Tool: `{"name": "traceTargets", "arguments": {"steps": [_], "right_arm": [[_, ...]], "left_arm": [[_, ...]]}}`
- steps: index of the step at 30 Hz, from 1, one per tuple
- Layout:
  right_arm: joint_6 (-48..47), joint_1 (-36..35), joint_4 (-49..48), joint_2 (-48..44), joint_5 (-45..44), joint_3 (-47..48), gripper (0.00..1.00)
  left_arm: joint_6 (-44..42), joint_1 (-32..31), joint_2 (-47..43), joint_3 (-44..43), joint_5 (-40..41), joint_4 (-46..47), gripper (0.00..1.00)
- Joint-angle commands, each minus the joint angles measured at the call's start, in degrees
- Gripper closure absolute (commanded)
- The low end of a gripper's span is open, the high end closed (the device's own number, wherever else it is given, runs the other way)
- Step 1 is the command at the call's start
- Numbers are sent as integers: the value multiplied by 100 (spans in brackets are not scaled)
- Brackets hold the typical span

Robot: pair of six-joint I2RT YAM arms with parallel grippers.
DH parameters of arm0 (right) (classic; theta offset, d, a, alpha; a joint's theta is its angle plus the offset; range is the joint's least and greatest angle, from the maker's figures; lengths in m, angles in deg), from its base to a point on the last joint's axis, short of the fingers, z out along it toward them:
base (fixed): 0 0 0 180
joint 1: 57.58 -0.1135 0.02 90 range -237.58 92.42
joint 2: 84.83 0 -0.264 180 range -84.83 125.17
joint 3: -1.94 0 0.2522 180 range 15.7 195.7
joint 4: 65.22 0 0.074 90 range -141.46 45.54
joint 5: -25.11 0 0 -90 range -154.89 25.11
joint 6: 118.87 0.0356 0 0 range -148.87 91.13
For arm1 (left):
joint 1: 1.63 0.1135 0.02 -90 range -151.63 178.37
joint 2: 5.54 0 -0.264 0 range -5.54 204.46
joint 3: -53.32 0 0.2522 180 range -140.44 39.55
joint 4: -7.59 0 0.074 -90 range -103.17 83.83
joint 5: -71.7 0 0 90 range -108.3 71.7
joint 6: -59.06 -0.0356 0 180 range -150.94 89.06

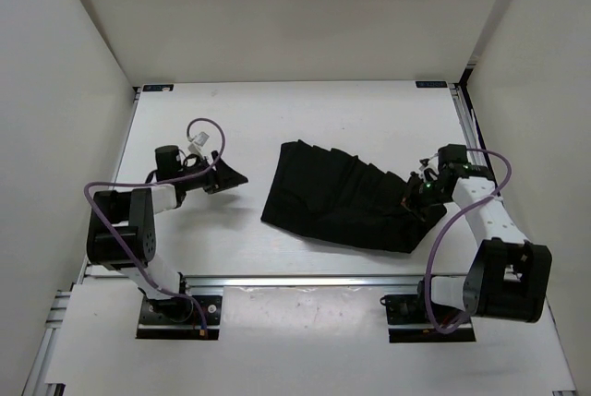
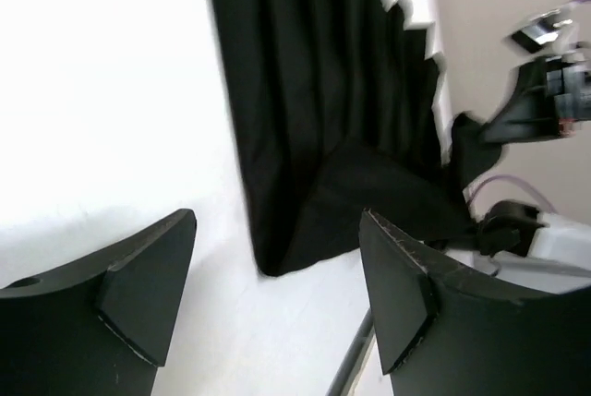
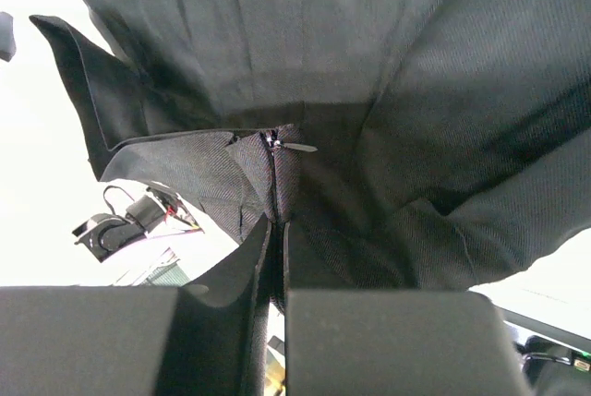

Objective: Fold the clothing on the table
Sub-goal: Flatten the skirt out

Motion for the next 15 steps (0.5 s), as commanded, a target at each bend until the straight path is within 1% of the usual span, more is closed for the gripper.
{"name": "traceTargets", "arguments": {"steps": [1,2,3,4,5,7,8,10,12,13,15], "right_arm": [[-142,16,-88,271,39,487,100],[-160,8,-122,333,66,575,100],[-134,16,-105,394,75,637,100],[-160,-27,-131,421,84,698,100],[-134,-45,-53,439,92,725,100],[-169,-80,-70,492,84,760,100],[-160,-107,-52,492,84,708,100],[-143,-124,-61,465,119,656,100],[-108,-116,-78,378,110,602,100],[-81,-107,-96,317,119,559,100],[-90,-81,-96,290,119,479,100]], "left_arm": [[902,154,-82,229,-1110,2568,18],[1069,67,-82,204,-1155,2809,18],[897,-99,5,116,-1156,2733,19],[782,-127,119,2,-1165,2463,20],[598,-475,198,-95,-1165,2286,21],[587,-768,610,-297,-1252,2310,24],[752,-900,839,-385,-1383,2624,27],[1227,-1085,1164,-351,-1551,3231,31],[2173,-1094,1482,-254,-1726,4518,32],[2622,-1120,1683,-210,-1727,4830,32],[3063,-1086,1921,-43,-1771,5621,32]]}}
